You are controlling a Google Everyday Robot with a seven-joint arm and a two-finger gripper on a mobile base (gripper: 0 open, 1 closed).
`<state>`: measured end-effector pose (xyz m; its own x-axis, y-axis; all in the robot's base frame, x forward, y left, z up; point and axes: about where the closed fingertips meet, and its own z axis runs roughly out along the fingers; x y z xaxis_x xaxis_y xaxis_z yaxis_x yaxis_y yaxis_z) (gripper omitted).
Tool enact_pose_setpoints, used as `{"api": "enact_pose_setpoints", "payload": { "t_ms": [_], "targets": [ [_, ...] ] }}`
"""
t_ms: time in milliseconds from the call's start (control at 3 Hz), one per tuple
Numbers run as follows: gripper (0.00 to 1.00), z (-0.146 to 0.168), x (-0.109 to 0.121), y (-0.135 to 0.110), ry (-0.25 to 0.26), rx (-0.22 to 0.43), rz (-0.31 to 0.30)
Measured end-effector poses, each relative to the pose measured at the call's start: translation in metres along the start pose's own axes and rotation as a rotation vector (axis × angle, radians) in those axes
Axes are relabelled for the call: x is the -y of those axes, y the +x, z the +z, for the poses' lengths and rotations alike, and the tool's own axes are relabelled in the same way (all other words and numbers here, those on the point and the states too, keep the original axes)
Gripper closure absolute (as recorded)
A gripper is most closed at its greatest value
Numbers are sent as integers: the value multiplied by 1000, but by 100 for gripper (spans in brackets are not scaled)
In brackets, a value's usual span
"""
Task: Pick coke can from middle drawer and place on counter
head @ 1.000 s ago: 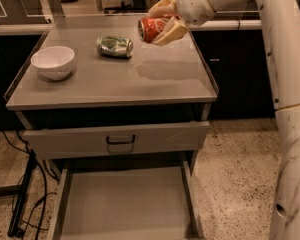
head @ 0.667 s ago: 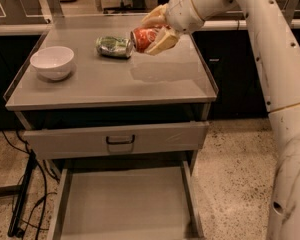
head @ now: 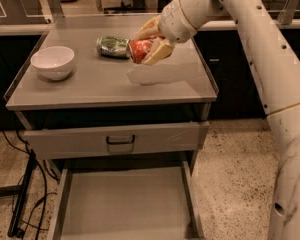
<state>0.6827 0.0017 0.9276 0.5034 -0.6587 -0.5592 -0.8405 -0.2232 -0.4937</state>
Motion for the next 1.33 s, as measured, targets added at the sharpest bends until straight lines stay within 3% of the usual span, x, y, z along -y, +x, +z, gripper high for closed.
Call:
{"api": "enact_pose_setpoints", "payload": {
  "t_ms": [333,667,1333],
  "targets": [
    [100,14,-21,9,-62,-57,13],
    [100,29,-29,25,-132,-123,14],
    [100,32,-46,24,-159,-161,11]
  ]
}}
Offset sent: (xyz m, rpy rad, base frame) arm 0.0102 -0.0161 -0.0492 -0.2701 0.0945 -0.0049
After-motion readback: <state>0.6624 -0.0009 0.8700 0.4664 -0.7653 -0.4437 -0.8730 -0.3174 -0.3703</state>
